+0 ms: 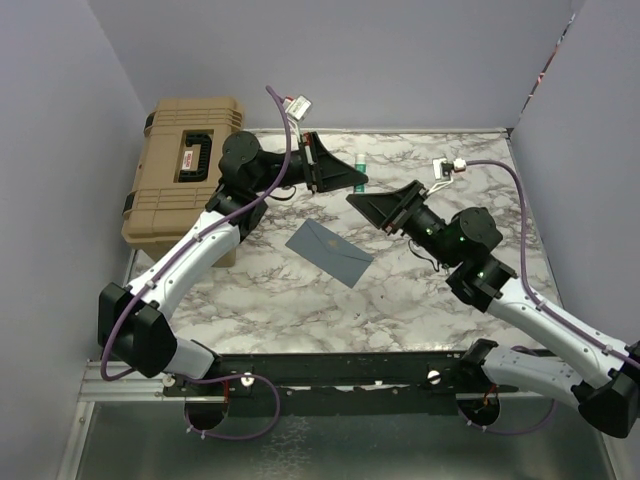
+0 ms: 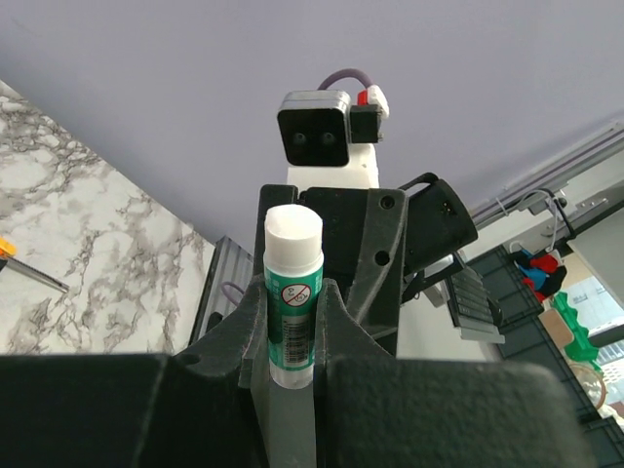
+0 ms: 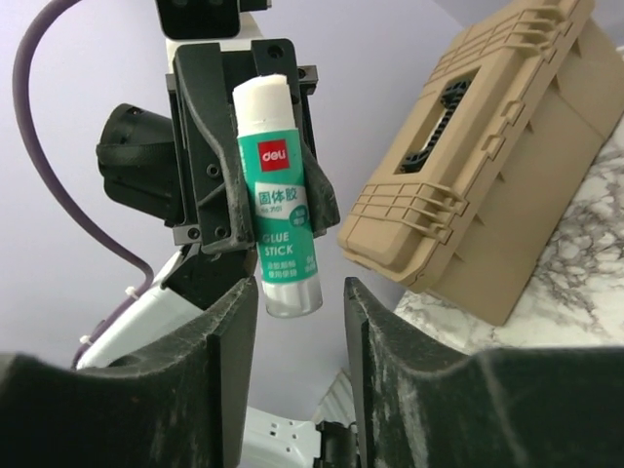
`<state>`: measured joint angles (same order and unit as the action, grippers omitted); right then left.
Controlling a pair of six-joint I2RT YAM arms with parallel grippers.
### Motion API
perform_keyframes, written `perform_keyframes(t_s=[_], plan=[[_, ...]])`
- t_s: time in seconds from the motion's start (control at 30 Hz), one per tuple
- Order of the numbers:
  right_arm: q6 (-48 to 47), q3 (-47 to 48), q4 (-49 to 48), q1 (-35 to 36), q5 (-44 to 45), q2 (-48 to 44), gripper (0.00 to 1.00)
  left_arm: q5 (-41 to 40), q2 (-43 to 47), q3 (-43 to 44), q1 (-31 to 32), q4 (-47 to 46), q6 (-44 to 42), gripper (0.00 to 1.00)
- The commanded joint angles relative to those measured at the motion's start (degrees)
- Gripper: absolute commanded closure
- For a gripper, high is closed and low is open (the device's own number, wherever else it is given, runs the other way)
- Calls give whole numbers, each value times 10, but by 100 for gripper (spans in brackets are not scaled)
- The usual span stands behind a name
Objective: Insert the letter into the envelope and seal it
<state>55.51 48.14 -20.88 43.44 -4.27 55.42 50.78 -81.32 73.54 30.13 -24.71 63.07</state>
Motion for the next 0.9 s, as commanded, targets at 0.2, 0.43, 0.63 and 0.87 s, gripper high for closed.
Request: perform_keyframes(t_s=[0.2, 0.43, 0.63, 0.87], plan=[[-18, 27, -41, 3, -29, 28, 96, 2, 31, -25, 2, -30, 12, 100], [-201, 128, 120, 3, 36, 84, 100, -34, 25, -35, 4, -33, 1, 100], [-377, 222, 233, 4, 156, 182, 100, -105, -13, -37, 3, -15, 12, 100], [-497, 308, 282, 9, 313, 284, 100, -189, -45, 10, 3, 96, -20, 100]])
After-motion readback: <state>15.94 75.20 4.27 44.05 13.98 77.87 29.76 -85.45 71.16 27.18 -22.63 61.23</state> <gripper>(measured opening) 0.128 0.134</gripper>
